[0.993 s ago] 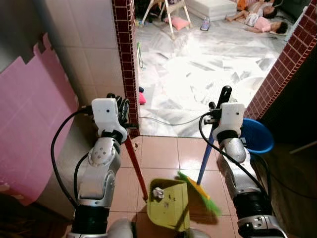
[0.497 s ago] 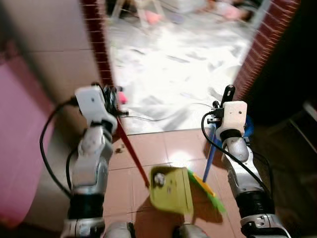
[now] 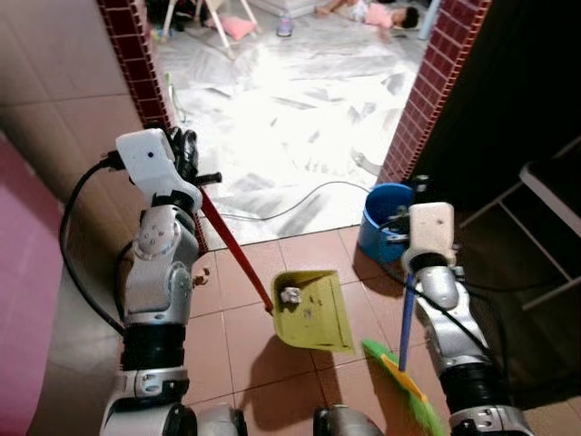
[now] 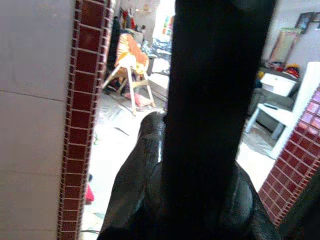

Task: Sweep floor

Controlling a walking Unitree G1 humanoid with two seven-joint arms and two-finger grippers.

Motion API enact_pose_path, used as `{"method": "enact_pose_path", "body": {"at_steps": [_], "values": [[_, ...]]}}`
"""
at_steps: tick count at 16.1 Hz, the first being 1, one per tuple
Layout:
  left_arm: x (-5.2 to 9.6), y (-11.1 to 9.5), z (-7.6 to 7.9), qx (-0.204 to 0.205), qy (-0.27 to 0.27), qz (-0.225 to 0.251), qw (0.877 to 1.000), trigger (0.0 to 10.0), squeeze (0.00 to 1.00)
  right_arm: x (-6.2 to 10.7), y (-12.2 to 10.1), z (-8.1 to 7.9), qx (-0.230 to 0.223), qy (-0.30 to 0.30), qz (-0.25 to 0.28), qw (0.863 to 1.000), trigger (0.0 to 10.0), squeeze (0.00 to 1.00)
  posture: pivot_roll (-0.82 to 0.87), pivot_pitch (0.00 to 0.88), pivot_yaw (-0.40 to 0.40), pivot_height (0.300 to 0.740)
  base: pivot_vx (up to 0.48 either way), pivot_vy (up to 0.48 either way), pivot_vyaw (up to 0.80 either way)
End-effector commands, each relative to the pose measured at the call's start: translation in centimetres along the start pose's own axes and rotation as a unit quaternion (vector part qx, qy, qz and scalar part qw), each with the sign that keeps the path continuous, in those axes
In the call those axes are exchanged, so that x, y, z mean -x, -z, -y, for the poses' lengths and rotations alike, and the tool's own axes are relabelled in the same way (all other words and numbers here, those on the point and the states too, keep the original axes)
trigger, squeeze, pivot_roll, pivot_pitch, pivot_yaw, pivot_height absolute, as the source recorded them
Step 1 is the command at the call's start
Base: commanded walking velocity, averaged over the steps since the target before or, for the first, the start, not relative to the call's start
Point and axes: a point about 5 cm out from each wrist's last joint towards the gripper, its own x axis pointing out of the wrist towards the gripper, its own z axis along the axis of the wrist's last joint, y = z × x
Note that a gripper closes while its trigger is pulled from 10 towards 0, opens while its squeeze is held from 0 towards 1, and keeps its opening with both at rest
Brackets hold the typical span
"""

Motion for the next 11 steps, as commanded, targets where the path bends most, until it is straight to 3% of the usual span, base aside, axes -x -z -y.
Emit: {"method": "enact_pose_path", "body": {"at_steps": [1, 5, 11], "values": [[-0.7, -2.3, 0.8, 0.015, 0.009, 0.053, 0.998, 10.0, 0.00, -0.1, -0.8, 0.5, 0.005, 0.007, 0.017, 1.000, 10.0, 0.00, -0.04, 0.021, -0.009, 0.740, 0.000, 0.000, -0.80], [-1.6, -3.7, 1.1, 0.025, 0.005, 0.083, 0.996, 10.0, 0.00, 0.1, -0.9, -0.1, 0.026, -0.014, 0.024, 0.999, 10.0, 0.00, -0.05, 0.020, -0.003, 0.740, 0.305, 0.000, -0.69], [-2.1, -4.8, 1.7, 0.032, 0.005, 0.105, 0.994, 10.0, 0.00, 0.1, -0.9, -0.3, 0.027, -0.017, 0.017, 0.999, 10.0, 0.00, -0.05, 0.019, -0.001, 0.740, 0.439, 0.000, 0.00]]}}
